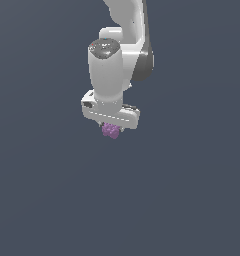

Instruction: Pick up the object and move it to a goal position.

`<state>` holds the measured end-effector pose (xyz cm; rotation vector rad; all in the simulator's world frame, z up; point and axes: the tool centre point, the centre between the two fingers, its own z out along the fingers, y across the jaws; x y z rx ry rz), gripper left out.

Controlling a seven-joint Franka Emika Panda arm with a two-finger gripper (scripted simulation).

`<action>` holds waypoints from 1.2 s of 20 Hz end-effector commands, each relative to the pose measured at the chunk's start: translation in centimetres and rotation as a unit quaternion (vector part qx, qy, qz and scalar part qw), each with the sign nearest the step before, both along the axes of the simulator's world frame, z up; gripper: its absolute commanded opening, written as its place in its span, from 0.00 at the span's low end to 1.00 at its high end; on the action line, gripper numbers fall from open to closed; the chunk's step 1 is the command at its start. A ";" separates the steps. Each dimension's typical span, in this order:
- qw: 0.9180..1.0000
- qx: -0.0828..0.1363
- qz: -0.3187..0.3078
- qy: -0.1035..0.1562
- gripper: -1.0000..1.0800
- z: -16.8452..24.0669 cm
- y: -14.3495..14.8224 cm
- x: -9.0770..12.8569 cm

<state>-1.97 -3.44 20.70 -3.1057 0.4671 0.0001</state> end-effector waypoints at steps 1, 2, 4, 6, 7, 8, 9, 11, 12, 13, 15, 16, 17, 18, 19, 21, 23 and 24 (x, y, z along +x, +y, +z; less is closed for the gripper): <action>1.000 0.000 0.000 0.000 0.00 2.7 0.2 -0.9; 1.000 0.000 0.000 0.000 0.00 3.8 0.4 -1.3; 1.000 0.000 0.000 0.000 0.00 6.0 0.6 -2.0; 1.000 0.000 0.000 0.000 0.00 8.1 0.8 -2.7; 1.000 -0.001 0.000 0.000 0.00 9.1 0.9 -3.0; 1.000 -0.001 0.000 0.000 0.00 10.1 1.0 -3.3; 1.000 -0.001 0.000 0.000 0.00 11.0 1.0 -3.5; 1.000 -0.001 0.000 0.000 0.00 12.7 1.2 -4.1; 1.000 -0.001 0.000 0.000 0.00 13.5 1.3 -4.3; 1.000 -0.001 0.000 0.000 0.00 14.3 1.4 -4.5; 1.000 -0.001 0.000 0.000 0.00 15.6 1.5 -4.9; 1.000 -0.001 0.000 0.000 0.00 16.2 1.6 -5.0; 1.000 -0.001 0.000 0.000 0.00 16.8 1.6 -5.1; 1.000 -0.001 0.000 0.000 0.00 17.2 1.7 -5.3; 1.000 -0.001 0.000 0.000 0.00 17.6 1.7 -5.4; 1.000 -0.001 0.000 0.000 0.00 18.3 1.8 -5.5; 1.000 -0.001 0.000 0.000 0.00 18.8 1.8 -5.6; 1.000 -0.001 0.000 0.000 0.00 18.9 1.9 -5.6</action>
